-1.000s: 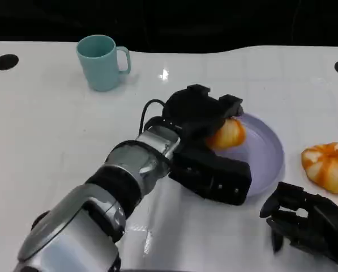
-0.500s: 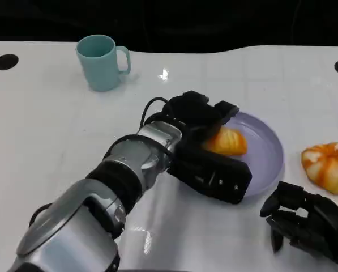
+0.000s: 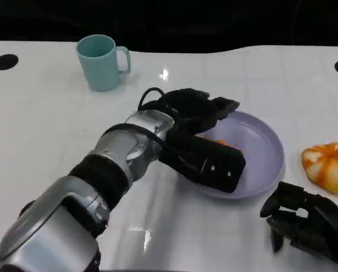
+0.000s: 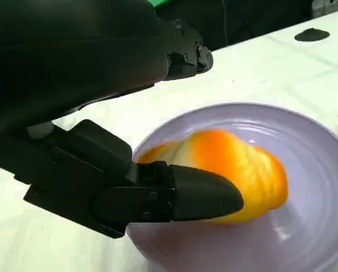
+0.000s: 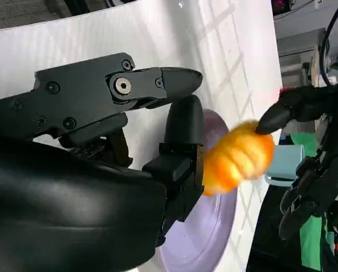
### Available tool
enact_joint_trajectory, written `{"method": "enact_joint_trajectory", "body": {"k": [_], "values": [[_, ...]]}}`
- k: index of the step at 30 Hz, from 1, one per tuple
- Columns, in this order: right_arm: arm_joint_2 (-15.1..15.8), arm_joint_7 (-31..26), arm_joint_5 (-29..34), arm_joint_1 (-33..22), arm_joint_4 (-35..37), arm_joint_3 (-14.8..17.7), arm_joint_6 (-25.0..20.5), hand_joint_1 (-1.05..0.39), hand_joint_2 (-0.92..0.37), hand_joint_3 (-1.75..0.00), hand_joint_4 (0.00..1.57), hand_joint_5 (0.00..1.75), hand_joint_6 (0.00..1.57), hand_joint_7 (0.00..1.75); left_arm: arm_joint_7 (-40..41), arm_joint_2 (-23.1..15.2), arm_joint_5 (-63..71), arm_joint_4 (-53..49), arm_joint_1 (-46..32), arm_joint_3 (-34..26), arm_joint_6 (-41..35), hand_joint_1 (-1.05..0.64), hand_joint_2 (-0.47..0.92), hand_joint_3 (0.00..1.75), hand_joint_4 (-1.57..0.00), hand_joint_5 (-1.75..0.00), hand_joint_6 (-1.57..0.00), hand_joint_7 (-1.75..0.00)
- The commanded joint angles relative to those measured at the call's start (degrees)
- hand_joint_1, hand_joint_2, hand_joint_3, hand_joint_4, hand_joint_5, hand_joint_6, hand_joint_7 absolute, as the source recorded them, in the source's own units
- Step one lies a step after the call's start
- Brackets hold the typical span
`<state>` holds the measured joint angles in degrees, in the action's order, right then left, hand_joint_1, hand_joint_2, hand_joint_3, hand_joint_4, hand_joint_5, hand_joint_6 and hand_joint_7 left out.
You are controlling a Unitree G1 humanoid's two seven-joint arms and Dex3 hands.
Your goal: Grasp the bread from the table and place it into the plate.
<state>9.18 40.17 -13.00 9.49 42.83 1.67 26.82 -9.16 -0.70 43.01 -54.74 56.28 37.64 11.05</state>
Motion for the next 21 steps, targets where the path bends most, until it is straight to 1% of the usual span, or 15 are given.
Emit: {"method": "enact_joint_trajectory", "body": {"k": [1, 11, 15, 18, 21], "values": [[0.8, -0.5, 1.4, -1.1, 1.6, 0.0, -1.4, -0.54, -0.92, -0.25, 0.72, 1.75, 0.67, 1.43, -4.9, -2.4, -1.6, 4.0, -1.2, -1.1, -1.5, -1.05, 0.92, 0.58, 0.00, 0.00, 0.00, 0.00], [0.7, -0.5, 1.0, -1.4, 0.9, 0.1, -2.1, -0.55, -0.92, -0.24, 0.70, 1.75, 0.68, 1.41, -8.6, -6.3, -2.4, 13.5, -4.5, -2.2, -2.9, -1.05, 0.92, 0.56, 0.00, 0.00, 0.00, 0.00], [0.7, -0.5, 1.0, -1.4, 0.9, 0.1, -2.2, -0.55, -0.92, -0.24, 0.70, 1.75, 0.68, 1.41, -9.2, -6.7, -2.3, 15.0, -5.1, -2.5, -3.3, -1.05, 0.92, 0.56, 0.00, 0.00, 0.00, 0.00], [0.8, -0.5, 1.2, -1.5, 0.4, 0.0, -2.2, -0.54, -0.92, -0.25, 0.69, 1.75, 0.68, 1.41, -9.2, -9.9, -5.2, 20.9, -9.4, -5.6, -1.9, -1.05, 0.92, 0.56, 0.00, 0.00, 0.00, 0.00], [0.9, -0.5, 1.2, -1.5, 0.3, -0.1, -2.4, -0.54, -0.92, -0.25, 0.69, 1.75, 0.67, 1.41, -7.5, -11.6, -10.1, 23.9, -14.3, -9.4, 2.1, -1.05, 0.92, 0.53, -0.01, -0.01, -0.02, -0.01]]}}
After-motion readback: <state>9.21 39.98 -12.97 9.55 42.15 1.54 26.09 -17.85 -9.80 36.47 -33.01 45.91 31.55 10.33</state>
